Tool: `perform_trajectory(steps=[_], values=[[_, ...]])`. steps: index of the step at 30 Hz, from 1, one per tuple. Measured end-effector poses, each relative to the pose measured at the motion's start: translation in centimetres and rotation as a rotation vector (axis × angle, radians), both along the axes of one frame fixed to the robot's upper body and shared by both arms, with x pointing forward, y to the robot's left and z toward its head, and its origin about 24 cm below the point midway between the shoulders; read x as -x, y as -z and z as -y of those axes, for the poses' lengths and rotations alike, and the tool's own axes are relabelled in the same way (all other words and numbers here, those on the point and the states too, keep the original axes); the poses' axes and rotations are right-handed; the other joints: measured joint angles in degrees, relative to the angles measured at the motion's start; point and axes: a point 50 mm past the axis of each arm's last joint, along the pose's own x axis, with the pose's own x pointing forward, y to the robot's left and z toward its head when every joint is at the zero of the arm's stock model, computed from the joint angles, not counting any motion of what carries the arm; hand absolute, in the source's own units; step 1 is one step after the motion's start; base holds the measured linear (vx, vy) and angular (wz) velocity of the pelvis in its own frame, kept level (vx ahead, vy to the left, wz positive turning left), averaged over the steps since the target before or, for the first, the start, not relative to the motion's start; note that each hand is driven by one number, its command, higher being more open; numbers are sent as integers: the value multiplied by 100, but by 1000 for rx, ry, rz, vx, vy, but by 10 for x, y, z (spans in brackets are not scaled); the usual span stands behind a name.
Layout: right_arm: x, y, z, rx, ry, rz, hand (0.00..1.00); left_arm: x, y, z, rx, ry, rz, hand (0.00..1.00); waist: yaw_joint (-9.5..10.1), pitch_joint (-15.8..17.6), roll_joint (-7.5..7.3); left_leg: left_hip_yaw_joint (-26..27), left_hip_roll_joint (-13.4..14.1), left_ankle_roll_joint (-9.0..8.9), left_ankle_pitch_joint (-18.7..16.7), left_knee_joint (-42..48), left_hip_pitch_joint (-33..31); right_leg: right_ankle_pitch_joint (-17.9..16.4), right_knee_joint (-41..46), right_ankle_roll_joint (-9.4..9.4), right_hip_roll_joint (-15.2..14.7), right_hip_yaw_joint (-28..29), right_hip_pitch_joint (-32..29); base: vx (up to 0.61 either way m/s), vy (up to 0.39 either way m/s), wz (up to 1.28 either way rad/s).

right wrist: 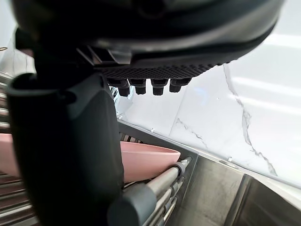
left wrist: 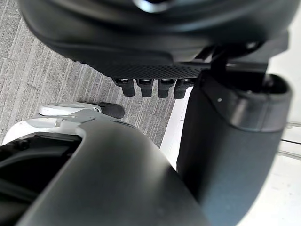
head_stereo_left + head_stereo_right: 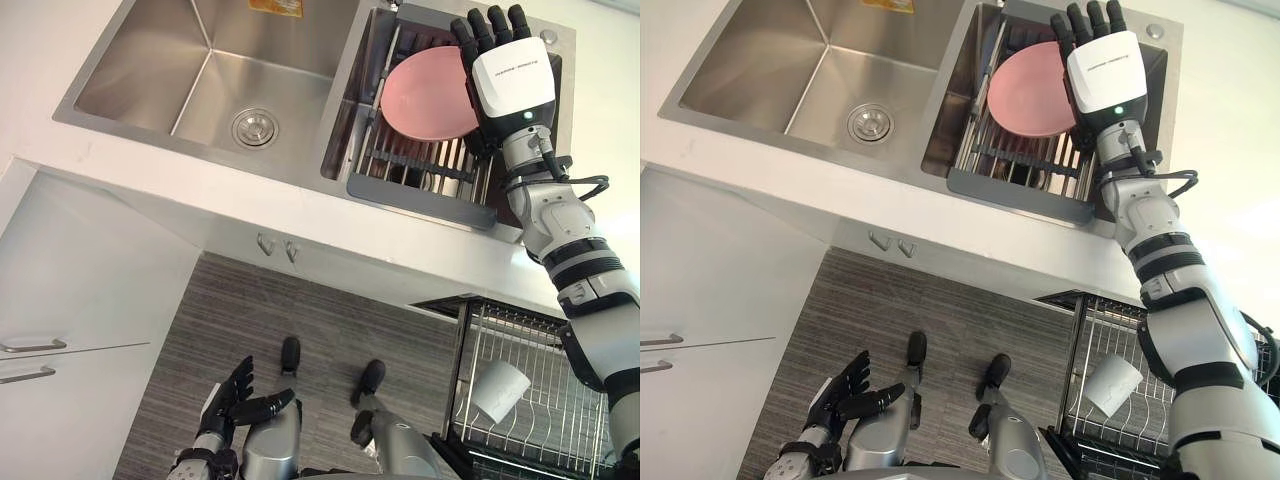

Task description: Walk over to the sink, pick up the cup, carry it to the dishwasher, place the cup inside the dishwasher, then close the dishwasher door

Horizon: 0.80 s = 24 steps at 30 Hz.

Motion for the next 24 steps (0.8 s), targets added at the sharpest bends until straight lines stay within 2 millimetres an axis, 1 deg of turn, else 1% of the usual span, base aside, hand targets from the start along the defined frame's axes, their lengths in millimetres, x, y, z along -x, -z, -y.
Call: perform_trajectory(steps=[1,3,8,10,13,18,21,24], values=[[0,0,0,1,-2,8,0,0,0,0,1,1,1,100,1,2,3,4,2,0,0,0,-9,2,0,-3,1,3,-12,0,0,0],[2,-2,0,1,-15,43,0,-3,0,2,9,0,5,100,0,31,54,7,4,-4,10,0,-19,11,0,-14,3,7,-26,0,0,0],[5,-6,1,-2,-39,113,0,-4,0,5,23,2,9,100,-12,72,127,30,19,-7,22,0,-37,21,-2,-24,18,28,-55,33,19,-2],[6,-11,2,-19,-44,149,0,-5,0,6,27,4,10,100,-11,91,162,30,21,-7,22,0,-46,21,-9,-25,22,26,-61,49,18,1],[10,-28,4,-75,-62,222,0,-6,0,9,38,9,14,100,9,130,232,30,17,-6,22,2,-59,21,-15,-24,21,25,-74,60,22,1],[10,-28,0,-91,-108,218,0,-7,0,10,49,18,20,100,-33,158,285,72,16,-6,23,2,-66,22,-16,-24,23,69,-103,55,28,-4],[13,-35,0,-131,-121,249,0,-7,0,11,54,16,22,100,-19,169,305,71,20,-6,23,2,-72,21,-16,-24,31,68,-111,34,20,1],[18,-46,-2,-182,-151,307,0,-8,0,11,61,11,24,100,2,170,308,68,10,-5,22,2,-76,21,-16,-24,40,65,-114,38,23,1]])
